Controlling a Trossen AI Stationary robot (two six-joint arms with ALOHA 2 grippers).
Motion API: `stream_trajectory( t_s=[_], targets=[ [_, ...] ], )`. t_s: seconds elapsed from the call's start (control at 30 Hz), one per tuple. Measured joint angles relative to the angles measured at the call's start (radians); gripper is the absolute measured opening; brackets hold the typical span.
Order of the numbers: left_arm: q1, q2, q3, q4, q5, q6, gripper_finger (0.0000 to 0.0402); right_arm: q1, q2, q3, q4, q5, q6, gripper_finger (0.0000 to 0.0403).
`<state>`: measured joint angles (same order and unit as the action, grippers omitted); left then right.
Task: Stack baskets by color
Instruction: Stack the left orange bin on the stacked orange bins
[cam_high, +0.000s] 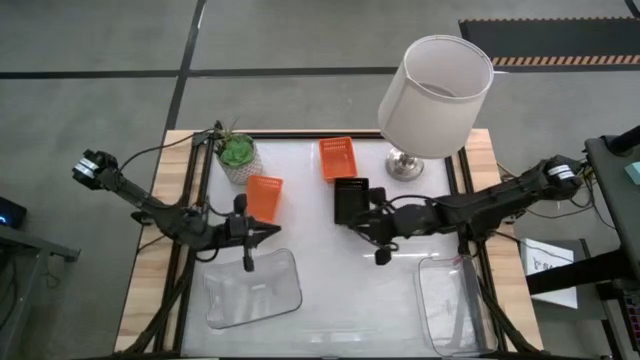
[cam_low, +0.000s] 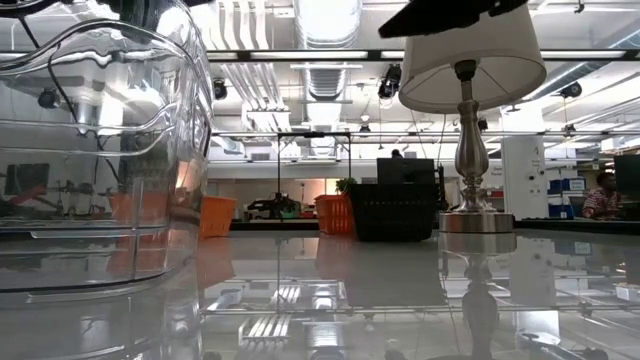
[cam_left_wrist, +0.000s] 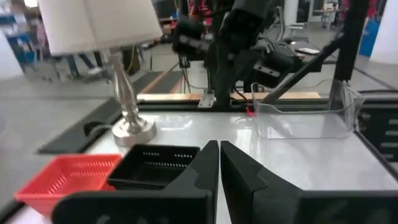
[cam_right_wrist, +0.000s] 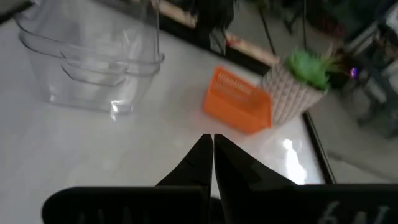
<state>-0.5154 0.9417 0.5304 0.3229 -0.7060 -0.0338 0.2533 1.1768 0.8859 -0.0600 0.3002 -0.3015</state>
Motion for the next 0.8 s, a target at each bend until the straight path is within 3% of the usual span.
stream_trajectory(
  t_s=[0.13, 0.27, 0.43, 0.63, 0.8],
  targets=[
    [0.073, 0.014, 0.004, -0.021, 0.088, -0.085, 0.0, -0.015, -0.089, -0.086, 0.112, -0.079, -0.063, 0.0009],
    [0.142, 0.033, 0.056, -0.198, 0.148, -0.205, 0.0, -0.018, -0.168, -0.129, 0.136, -0.098, -0.093, 0.0009],
    [0.205, 0.097, 0.228, -0.575, 0.237, -0.303, 0.0, -0.018, -0.254, -0.179, 0.148, -0.098, -0.119, 0.0009],
    [0.287, 0.262, 0.529, -1.143, 0.467, -0.327, 0.0, -0.018, -0.337, -0.24, 0.148, -0.098, -0.12, 0.0009],
    [0.373, 0.426, 0.71, -1.529, 0.583, -0.167, 0.0, -0.018, -0.402, -0.259, 0.137, -0.098, -0.119, 0.0009]
  ],
)
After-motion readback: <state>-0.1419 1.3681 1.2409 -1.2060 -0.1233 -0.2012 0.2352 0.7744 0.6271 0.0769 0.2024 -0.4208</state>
